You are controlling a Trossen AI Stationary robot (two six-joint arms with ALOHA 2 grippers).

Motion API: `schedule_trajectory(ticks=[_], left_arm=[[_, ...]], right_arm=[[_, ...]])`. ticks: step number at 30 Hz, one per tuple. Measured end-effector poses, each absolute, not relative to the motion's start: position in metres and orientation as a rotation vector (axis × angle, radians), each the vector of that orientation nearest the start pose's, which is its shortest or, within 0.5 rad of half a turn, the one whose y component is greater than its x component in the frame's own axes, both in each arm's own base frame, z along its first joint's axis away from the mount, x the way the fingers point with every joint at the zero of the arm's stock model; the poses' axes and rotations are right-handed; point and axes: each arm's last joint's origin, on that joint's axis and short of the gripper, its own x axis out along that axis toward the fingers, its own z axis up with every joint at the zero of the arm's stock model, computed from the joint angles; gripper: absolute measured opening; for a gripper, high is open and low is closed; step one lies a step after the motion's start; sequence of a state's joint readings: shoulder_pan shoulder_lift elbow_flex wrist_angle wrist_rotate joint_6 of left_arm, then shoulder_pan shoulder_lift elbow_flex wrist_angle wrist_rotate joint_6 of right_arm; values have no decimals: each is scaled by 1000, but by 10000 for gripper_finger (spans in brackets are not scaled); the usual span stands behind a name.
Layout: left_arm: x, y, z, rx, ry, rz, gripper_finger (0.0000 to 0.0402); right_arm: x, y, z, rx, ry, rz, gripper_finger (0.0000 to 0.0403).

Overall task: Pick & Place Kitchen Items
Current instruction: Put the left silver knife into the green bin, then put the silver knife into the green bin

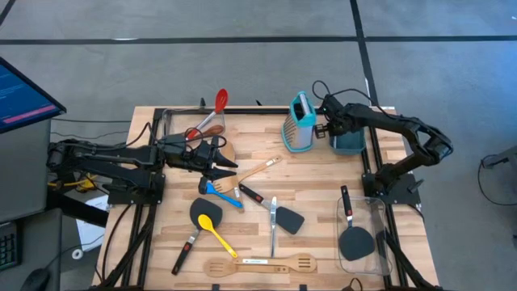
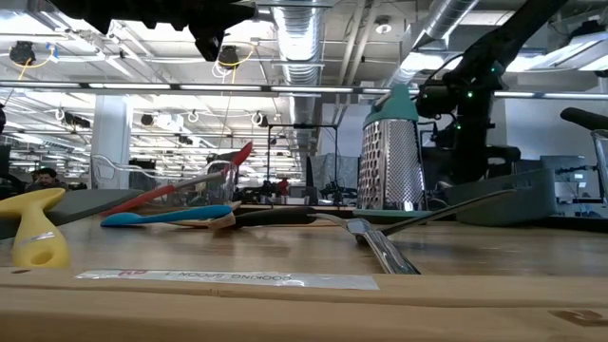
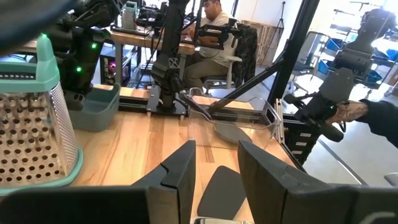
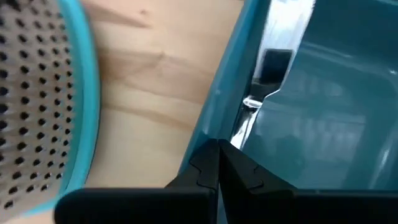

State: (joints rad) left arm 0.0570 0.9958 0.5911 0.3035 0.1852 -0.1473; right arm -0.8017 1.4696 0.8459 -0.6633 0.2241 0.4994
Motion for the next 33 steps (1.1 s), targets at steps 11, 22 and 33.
schedule_trajectory(ticks=[11,22,33], left_arm=[[221,7,274,-159,111,-120,106],[221,7,273,-161,123,-119,106],[221,7,273,-160,124,-119,106]], right_arm=[[179,-186,181,761,1031,-1105,0],[174,-182,182,721,1068,-1211,0],[148,-155,244,662,834,-1185,0]])
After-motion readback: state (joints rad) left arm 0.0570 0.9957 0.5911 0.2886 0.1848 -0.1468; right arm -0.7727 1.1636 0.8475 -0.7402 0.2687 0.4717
